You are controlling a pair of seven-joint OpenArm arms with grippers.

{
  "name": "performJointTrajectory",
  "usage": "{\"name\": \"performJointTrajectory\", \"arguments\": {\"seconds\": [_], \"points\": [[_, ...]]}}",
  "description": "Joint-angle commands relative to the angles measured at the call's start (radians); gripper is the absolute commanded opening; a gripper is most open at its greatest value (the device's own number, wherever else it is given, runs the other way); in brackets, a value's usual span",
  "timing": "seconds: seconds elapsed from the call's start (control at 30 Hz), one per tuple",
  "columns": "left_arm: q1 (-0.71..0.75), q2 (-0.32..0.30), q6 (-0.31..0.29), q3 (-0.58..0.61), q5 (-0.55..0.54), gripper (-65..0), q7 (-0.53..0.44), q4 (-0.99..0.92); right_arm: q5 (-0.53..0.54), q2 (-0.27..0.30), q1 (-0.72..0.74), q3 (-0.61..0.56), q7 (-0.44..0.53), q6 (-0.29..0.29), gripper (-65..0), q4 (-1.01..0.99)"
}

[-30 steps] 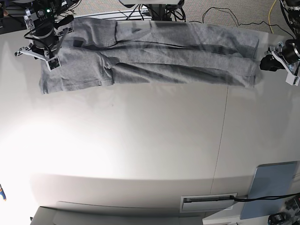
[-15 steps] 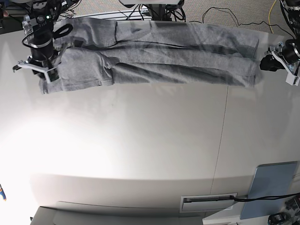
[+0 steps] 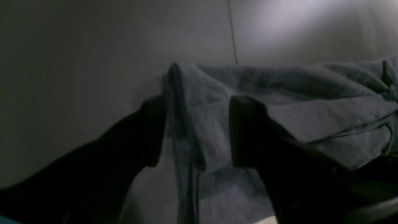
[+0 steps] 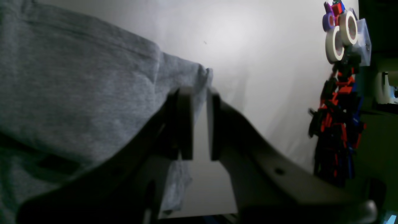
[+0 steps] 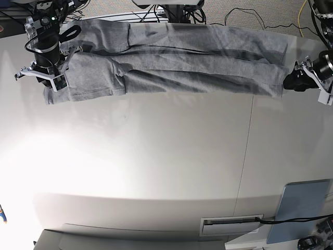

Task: Fold the T-shirt properly
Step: 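Lower the hem onto the collar edge and open both grippers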

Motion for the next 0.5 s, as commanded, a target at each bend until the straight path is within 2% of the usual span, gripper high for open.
{"name": "performJointTrajectory", "arguments": {"seconds": [0.0, 0.3, 0.4, 0.47], "points": [[-0.003, -0.013, -0.004, -0.011, -0.007, -31.3, -0.005, 0.015, -0.013, 0.011, 0.0, 0.008, 0.015, -0.012, -56.3, 0.016], [0.016, 0.112, 0.001, -0.011, 0.208, -31.3, -0.008, 0.011, -0.013, 0.01, 0.0, 0.008, 0.014, -0.012, -56.3, 0.016], [0.022, 0.132, 0.005, -0.011, 0.311, -31.3, -0.034, 0.01, -0.013, 0.01, 0.0, 0.008, 0.014, -0.012, -56.3, 0.016], [0.03, 0.136, 0.037, -0.011, 0.345, -31.3, -0.064, 0.009, -0.013, 0.01, 0.0, 0.008, 0.014, -0.012, -56.3, 0.016]]}}
